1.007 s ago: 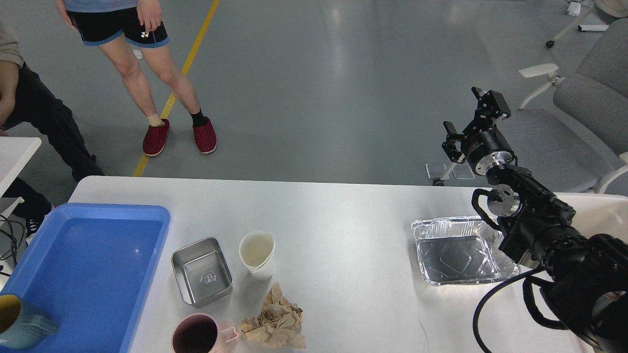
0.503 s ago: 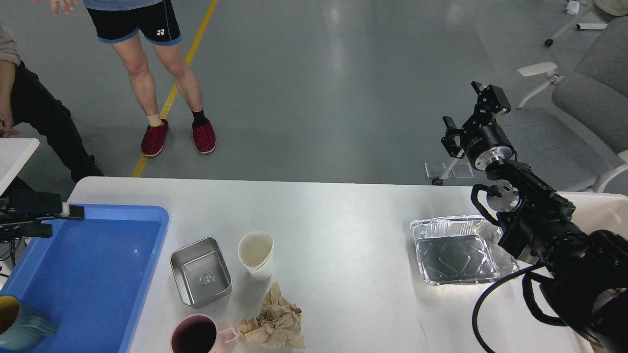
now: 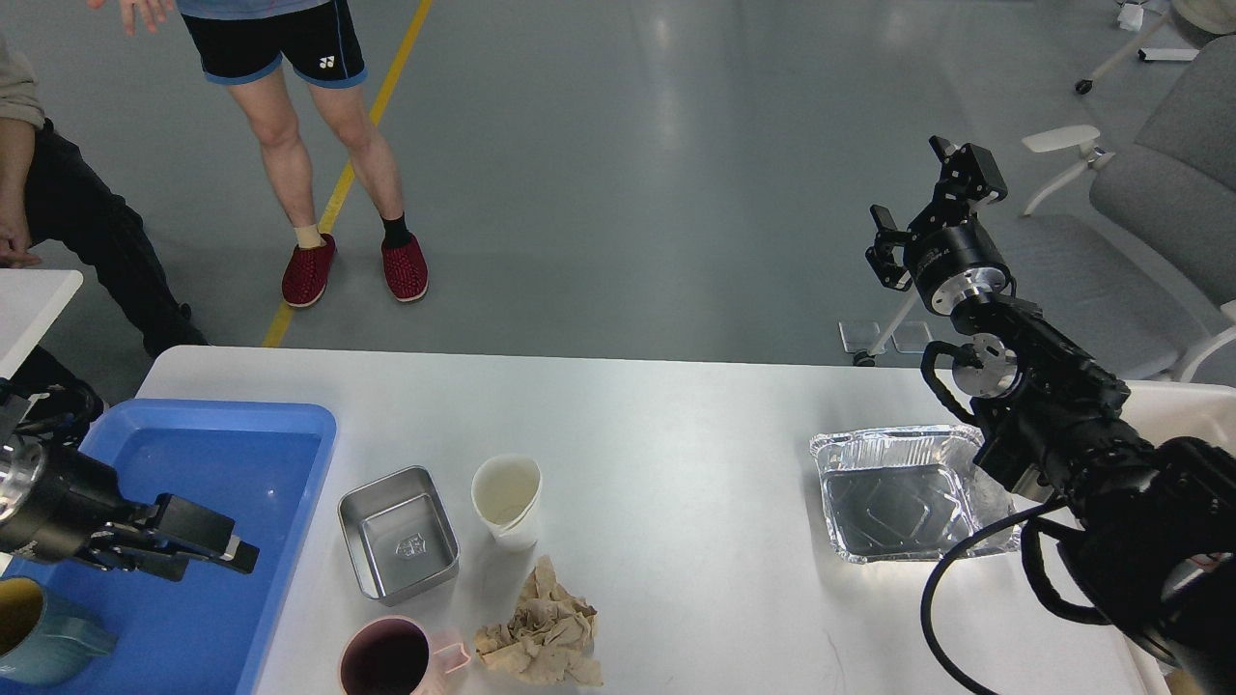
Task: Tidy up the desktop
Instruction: 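Reach the left gripper toward the pink mug handle, then close the left gripper on the pink mug and adjust grip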
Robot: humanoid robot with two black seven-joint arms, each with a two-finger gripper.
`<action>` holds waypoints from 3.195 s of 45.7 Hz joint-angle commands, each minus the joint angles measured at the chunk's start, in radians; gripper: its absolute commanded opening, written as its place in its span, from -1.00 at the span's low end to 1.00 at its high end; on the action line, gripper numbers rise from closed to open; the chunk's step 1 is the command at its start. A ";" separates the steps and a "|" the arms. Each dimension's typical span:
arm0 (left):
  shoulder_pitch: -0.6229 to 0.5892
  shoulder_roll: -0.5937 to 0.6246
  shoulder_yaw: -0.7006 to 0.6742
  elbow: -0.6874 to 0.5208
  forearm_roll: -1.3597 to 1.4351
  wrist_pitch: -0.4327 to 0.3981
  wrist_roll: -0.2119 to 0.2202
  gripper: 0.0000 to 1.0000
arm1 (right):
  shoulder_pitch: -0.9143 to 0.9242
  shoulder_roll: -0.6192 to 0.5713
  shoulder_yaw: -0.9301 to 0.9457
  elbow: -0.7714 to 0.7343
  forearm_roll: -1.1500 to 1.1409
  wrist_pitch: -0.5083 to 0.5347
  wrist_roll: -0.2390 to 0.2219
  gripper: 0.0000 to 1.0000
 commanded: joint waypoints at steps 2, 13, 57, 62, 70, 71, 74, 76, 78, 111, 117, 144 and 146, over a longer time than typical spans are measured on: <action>0.008 -0.066 0.002 0.001 0.022 0.035 0.002 0.89 | -0.001 -0.003 0.000 -0.001 0.000 0.000 0.000 1.00; 0.052 -0.118 0.013 0.002 0.029 0.040 0.002 0.89 | 0.008 0.005 0.000 -0.001 0.000 -0.002 0.001 1.00; 0.120 -0.241 0.016 0.044 0.080 0.166 0.002 0.75 | 0.013 -0.004 0.000 -0.001 0.000 0.000 0.000 1.00; 0.120 -0.255 0.016 0.057 0.095 0.173 0.000 0.65 | 0.014 -0.003 0.000 -0.001 0.000 0.000 0.000 1.00; 0.129 -0.278 0.016 0.061 0.095 0.175 0.000 0.47 | 0.014 -0.003 0.000 -0.001 0.000 -0.002 0.000 1.00; 0.132 -0.279 0.016 0.061 0.095 0.173 0.000 0.44 | 0.014 -0.003 -0.001 0.001 0.000 0.000 0.000 1.00; 0.135 -0.279 0.016 0.061 0.095 0.173 -0.001 0.39 | 0.014 -0.003 -0.001 0.001 -0.002 0.000 0.000 1.00; 0.137 -0.281 0.016 0.061 0.095 0.173 -0.003 0.34 | 0.014 -0.001 -0.001 0.001 -0.002 0.000 0.000 1.00; 0.137 -0.281 0.016 0.061 0.095 0.173 -0.003 0.30 | 0.014 -0.001 -0.001 0.001 0.000 -0.002 0.000 1.00; 0.134 -0.279 0.016 0.061 0.137 0.170 -0.007 -0.94 | 0.027 0.005 0.000 0.001 0.000 -0.002 0.000 1.00; 0.132 -0.279 0.016 0.059 0.149 0.167 -0.015 -0.99 | 0.027 0.005 0.000 0.001 0.000 0.000 0.000 1.00; 0.103 -0.271 0.013 0.018 0.150 0.163 -0.020 -1.00 | 0.036 0.005 -0.001 0.001 0.000 -0.002 0.000 1.00; 0.097 -0.267 0.012 0.010 0.150 0.163 -0.021 -1.00 | 0.036 0.005 0.000 0.001 -0.002 -0.002 -0.002 1.00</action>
